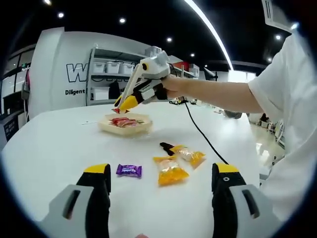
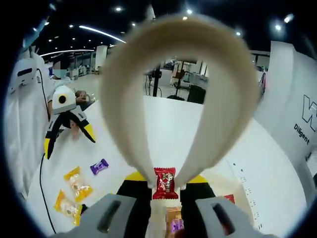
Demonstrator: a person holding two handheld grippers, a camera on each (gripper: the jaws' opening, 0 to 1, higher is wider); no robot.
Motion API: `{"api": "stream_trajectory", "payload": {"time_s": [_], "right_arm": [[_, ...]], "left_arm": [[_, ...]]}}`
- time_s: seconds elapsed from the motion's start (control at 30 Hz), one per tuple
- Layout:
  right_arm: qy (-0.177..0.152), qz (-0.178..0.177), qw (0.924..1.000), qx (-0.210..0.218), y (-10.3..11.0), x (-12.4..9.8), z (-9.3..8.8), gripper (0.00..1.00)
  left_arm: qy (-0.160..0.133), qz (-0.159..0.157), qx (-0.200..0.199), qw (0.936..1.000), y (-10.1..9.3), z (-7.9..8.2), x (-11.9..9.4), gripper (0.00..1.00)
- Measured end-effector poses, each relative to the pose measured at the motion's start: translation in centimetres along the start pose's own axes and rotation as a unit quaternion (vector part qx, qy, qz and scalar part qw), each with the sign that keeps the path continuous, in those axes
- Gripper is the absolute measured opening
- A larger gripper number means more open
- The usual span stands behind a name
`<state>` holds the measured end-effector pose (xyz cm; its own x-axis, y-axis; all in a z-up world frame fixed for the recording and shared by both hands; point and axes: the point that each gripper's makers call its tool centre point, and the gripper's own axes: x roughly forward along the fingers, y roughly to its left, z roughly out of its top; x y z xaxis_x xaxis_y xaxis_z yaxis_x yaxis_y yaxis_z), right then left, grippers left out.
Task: Place the target food into the container with the food tongs after gripping and lifting it, then release it inside without dropping or visibly crushing the food.
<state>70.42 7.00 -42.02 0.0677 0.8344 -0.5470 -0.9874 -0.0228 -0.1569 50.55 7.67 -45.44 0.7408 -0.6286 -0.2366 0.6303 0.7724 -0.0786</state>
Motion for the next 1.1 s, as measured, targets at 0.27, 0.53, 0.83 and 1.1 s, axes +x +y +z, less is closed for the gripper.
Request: {"api": "stream_trajectory", "payload": {"time_s": [0.27, 0.53, 0.83, 1.1], "right_arm": [[0.014, -0.007, 0.9998, 0.012, -2.4, 1.3, -1.5, 0.15], [0.031, -0.008, 0.9993, 0.016, -3.6, 2.6, -3.1, 0.15], [0.044, -0.007, 0.9989, 0.014, -4.1, 3.4, -4.3, 0.16], [0.054, -0.007, 0.9985, 0.010, -4.3, 4.0, -5.2, 0.16]], "left_arm": [[0.002, 0.004, -0.001, 1.0000, 0.3, -0.1, -0.2, 0.83], [0.005, 0.006, -0.002, 1.0000, 0.4, -0.3, -0.1, 0.83], [0.008, 0.006, -0.004, 0.9999, 0.5, -0.5, -0.1, 0.83], [0.011, 0.008, -0.005, 0.9999, 0.6, -0.7, -0.1, 0.83]]}}
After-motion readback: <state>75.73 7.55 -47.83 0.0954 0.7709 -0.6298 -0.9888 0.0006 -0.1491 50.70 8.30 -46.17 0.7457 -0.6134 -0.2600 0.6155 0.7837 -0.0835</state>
